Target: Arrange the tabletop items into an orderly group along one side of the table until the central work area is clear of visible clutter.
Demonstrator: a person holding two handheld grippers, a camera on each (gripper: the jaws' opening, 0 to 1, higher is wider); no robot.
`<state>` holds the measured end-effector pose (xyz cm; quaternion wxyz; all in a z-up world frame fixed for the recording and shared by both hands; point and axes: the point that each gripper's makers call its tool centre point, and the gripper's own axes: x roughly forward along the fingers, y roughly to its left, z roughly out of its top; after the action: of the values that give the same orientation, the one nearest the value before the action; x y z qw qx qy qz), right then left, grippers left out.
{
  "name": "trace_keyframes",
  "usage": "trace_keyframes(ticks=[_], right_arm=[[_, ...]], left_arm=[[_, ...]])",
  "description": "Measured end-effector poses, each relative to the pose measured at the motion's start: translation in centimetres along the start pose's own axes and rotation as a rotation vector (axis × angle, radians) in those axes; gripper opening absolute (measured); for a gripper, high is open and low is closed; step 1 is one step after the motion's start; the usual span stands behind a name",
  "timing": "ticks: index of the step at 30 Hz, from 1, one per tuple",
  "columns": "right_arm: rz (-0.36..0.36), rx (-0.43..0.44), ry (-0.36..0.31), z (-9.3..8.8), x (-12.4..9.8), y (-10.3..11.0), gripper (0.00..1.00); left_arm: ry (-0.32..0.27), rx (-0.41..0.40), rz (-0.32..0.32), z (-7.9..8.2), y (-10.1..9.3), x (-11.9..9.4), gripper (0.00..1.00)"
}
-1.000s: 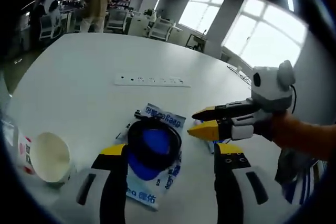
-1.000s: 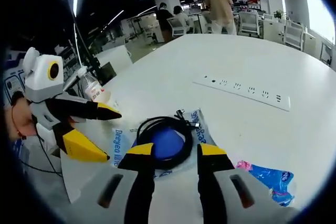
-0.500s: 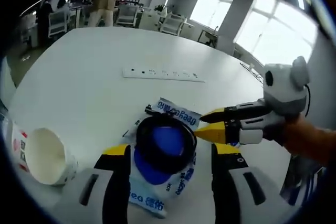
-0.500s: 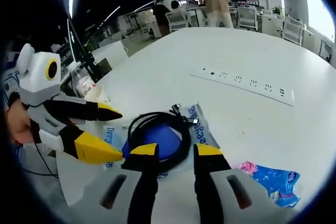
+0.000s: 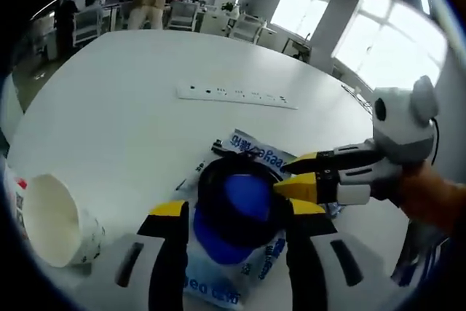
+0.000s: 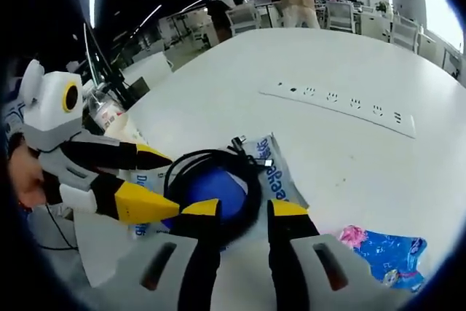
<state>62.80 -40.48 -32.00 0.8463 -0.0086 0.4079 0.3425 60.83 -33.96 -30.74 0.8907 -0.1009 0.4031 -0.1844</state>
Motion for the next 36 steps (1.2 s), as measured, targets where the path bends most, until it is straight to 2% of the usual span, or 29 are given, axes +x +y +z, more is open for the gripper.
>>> trace_keyframes(ticks=[12, 15, 21, 30, 32, 34, 36], right_arm=[[-0.011, 0.025, 0.017, -0.6, 0.8, -0.5, 0.18], [-0.019, 0.028, 0.021, -0.8, 0.9, -0.6, 0.14], [-0.026, 0.043, 0.014, -0.9, 1.1, -0.7, 0.09], [-0.043, 0.064, 0.016, -0.7, 1.2, -0.9, 0.06], [-0.046, 0.073, 0.012, -0.7, 1.1, -1.0, 0.05], [-0.048, 0.084, 0.007, -0.7, 1.1, -1.0, 0.04], [-0.05, 0.082, 0.006, -0.7, 1.0, -0.9, 0.04]], left_arm=[[0.018, -0.017, 0.008, -0.7, 0.4, 1.2, 0.44], [0.028, -0.011, 0.011, -1.1, 0.4, 1.6, 0.42], [0.041, 0.016, 0.038, -1.4, 1.1, 1.7, 0.36], [0.038, 0.004, 0.064, -1.3, 1.3, 1.4, 0.31], [0.03, 0.004, 0.075, -1.0, 1.5, 1.4, 0.27], [0.009, 0.01, 0.075, -0.4, 1.6, 1.2, 0.16], [0.019, 0.002, 0.072, -0.5, 1.5, 1.3, 0.16]])
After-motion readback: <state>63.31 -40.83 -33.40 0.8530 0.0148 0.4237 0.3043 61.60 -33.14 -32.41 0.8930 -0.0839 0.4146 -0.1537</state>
